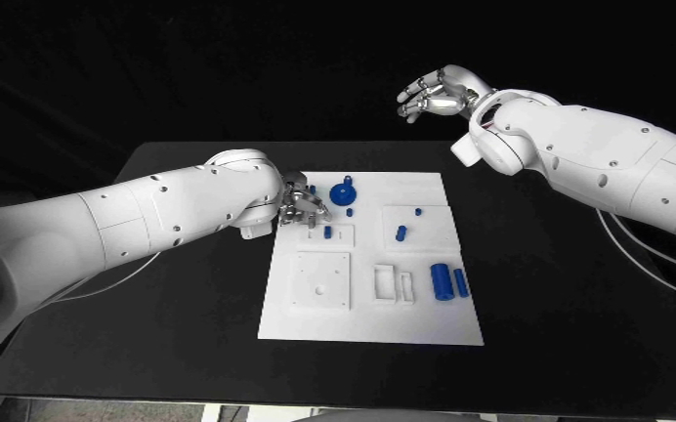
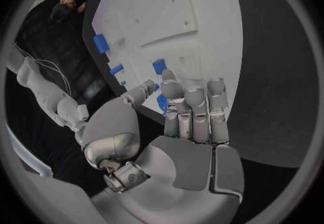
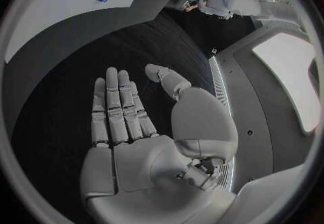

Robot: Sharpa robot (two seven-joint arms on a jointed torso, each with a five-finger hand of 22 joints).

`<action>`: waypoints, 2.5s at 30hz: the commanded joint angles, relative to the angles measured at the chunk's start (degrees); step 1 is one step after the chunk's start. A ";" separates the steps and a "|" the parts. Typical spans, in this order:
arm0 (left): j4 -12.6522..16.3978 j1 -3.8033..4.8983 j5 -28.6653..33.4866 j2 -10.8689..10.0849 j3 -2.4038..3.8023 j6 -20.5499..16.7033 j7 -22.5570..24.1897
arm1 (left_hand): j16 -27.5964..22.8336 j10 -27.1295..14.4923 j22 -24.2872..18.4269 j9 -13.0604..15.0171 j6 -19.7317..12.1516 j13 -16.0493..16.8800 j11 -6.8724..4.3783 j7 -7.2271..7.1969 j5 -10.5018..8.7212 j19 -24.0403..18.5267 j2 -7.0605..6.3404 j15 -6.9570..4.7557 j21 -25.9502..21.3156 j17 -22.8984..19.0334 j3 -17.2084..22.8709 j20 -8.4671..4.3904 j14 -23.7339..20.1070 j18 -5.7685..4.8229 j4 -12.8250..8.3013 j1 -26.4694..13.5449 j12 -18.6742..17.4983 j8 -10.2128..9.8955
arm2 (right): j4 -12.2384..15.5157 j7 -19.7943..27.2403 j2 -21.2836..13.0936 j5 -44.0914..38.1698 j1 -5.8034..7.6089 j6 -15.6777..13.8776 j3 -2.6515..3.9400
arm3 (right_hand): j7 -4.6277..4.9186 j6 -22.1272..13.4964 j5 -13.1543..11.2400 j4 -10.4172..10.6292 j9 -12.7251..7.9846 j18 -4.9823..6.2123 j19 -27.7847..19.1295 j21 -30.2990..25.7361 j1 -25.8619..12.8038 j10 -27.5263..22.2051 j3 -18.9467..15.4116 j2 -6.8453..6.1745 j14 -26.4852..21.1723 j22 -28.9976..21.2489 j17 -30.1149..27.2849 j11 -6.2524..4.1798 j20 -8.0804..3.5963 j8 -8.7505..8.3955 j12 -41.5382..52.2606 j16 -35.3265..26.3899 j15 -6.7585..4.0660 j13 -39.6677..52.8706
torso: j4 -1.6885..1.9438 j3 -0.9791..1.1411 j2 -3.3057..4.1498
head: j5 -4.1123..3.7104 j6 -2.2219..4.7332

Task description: Assemble the parts on the task board

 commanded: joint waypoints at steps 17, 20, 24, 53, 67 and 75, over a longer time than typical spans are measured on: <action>-1.96 0.00 9.25 -3.85 4.91 -5.08 3.93 | -15.96 -12.28 -2.40 -8.01 -13.18 -7.78 6.22 6.17 0.37 -11.10 3.30 6.76 -11.73 -8.88 -0.65 0.31 -11.66 -2.21 -5.96 8.20 -17.60 -9.01 | 0.03 0.25 -0.70 -0.38 -0.41 0.29 0.02 | 0.60 -0.48 0.34 -0.02 -0.11 -0.81 -0.35 -0.28 0.42 0.18 0.14 0.18 -0.45 0.11 -0.10 0.23 -0.07 0.34 -0.35 -0.28 0.11 -0.10 | 0.12 -0.03 -0.02 | -0.39 1.88; -3.76 0.02 9.65 -3.87 5.43 -5.41 4.89 | -18.35 -12.67 -2.63 -10.24 -15.49 -9.03 6.85 6.78 0.59 -11.89 3.04 7.70 -13.16 -9.90 -2.65 1.26 -12.35 -2.21 -5.61 7.51 -20.80 -10.62 | 0.07 0.25 -0.89 -0.38 -0.41 0.18 0.02 | 0.60 -0.47 0.35 -0.02 -0.11 -0.80 -0.35 -0.29 0.43 0.19 0.15 0.20 -0.45 0.12 -0.09 0.23 -0.08 0.34 -0.35 -0.28 0.11 -0.10 | -0.07 -0.02 0.07 | -0.02 2.29; -6.33 0.40 9.48 -2.92 5.51 -6.31 6.22 | -20.04 -12.03 -2.73 -12.83 -17.02 -9.86 7.10 7.04 0.32 -11.85 1.82 8.05 -14.32 -10.41 -4.19 1.57 -12.15 -2.16 -5.55 7.62 -23.59 -12.03 | 0.01 0.25 -1.11 -0.38 -0.41 0.14 0.03 | 0.59 -0.47 0.35 -0.03 -0.11 -0.80 -0.35 -0.30 0.45 0.19 0.16 0.20 -0.45 0.13 -0.09 0.22 -0.08 0.35 -0.36 -0.28 0.11 -0.10 | -0.12 -0.14 0.17 | -0.45 2.66; -21.09 0.39 1.62 7.13 5.45 -1.01 8.55 | -21.51 -11.24 -1.87 -17.14 -19.89 -8.34 8.53 8.67 -0.21 -10.60 -2.13 8.00 -16.76 -8.60 -13.24 1.92 -10.87 -1.29 -2.84 7.86 -27.97 -11.93 | 1.11 0.39 -1.24 -0.57 -0.19 -0.49 0.06 | 0.65 -0.62 0.32 0.08 -0.24 -0.90 -0.75 -0.70 0.12 -0.08 0.03 0.01 -0.85 0.32 -0.16 0.31 0.00 0.35 -0.70 -0.53 0.29 -0.21 | -0.75 -0.64 1.92 | -0.30 4.08; -23.54 0.02 0.91 8.68 5.38 1.53 7.84 | -19.01 -11.10 -0.73 -17.64 -19.07 -5.67 7.97 8.13 -0.20 -9.74 0.80 7.09 -16.27 -6.63 -15.40 1.05 -10.66 -1.45 -2.74 8.93 -25.47 -11.05 | 1.08 0.44 -0.95 -0.59 -0.16 -0.43 0.06 | 0.65 -0.64 0.18 0.08 -0.26 -0.90 -0.79 -0.77 0.20 -0.09 0.09 0.09 -0.90 0.39 -0.16 0.31 0.00 0.36 -0.74 -0.56 0.31 -0.22 | -0.94 -0.65 2.14 | -0.02 4.17; -23.85 -0.17 0.79 8.68 5.30 2.48 7.87 | -18.25 -11.28 -0.18 -18.26 -18.58 -4.51 7.70 7.89 0.02 -9.41 4.27 6.69 -16.37 -6.02 -17.42 0.57 -10.63 -1.68 -4.58 10.25 -24.53 -10.49 | 1.08 0.46 -0.91 -0.59 -0.13 -0.37 0.06 | 0.66 -0.65 0.14 0.08 -0.27 -0.90 -0.80 -0.79 0.22 -0.09 0.11 0.10 -0.91 0.41 -0.16 0.32 0.00 0.36 -0.75 -0.57 0.31 -0.22 | -0.87 -0.67 2.20 | -0.07 4.11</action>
